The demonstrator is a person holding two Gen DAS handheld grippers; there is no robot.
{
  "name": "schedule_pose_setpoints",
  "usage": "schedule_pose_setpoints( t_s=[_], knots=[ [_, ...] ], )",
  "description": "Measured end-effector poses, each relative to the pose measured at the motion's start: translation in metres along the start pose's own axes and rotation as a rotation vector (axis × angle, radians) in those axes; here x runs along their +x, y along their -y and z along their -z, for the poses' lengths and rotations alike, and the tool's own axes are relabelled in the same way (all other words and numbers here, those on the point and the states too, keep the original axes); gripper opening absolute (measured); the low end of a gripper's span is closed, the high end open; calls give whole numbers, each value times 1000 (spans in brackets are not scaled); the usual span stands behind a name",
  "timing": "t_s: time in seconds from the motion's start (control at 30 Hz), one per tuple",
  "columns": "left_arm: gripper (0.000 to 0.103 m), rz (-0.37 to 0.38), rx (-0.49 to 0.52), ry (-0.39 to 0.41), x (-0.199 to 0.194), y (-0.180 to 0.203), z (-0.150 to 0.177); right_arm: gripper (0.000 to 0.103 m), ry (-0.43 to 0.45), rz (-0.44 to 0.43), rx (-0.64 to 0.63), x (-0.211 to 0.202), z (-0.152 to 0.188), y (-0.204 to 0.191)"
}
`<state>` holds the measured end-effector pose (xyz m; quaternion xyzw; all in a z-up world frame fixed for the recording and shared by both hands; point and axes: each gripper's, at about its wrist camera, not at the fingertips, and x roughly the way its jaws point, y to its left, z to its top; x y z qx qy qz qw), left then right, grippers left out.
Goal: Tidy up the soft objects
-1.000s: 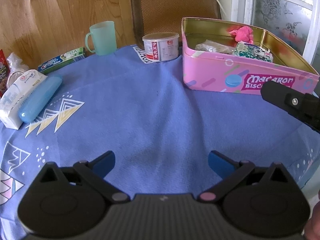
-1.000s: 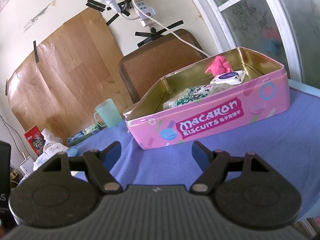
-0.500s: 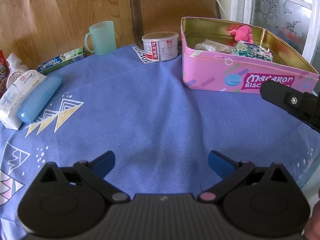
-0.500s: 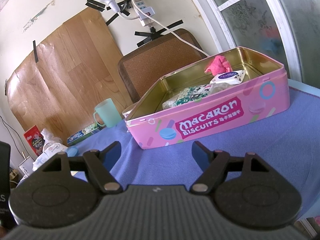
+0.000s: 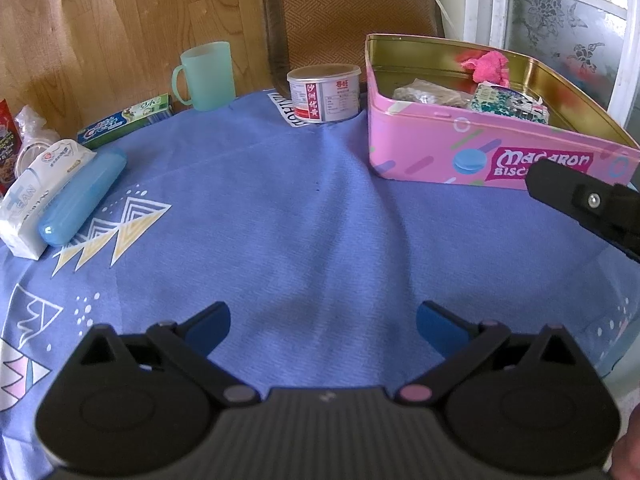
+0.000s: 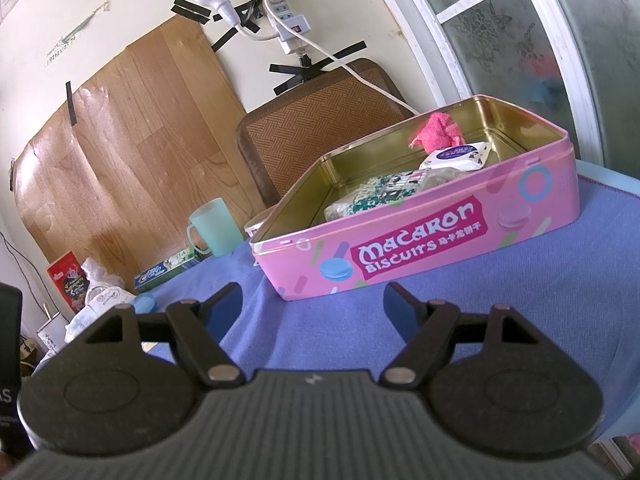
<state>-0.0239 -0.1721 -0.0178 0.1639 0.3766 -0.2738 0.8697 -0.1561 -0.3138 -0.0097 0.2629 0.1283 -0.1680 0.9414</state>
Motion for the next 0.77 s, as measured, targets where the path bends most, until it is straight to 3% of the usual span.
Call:
schedule_pose_setpoints(
  t_s=[0.57,0.77],
  knots=[
    [103,-3,-1,-6,3,-2,2,80,-2,1,2,0,0,0],
    [103,1,15,40,-4,1,4,80,7,6,-11,0,0,-1]
  ],
)
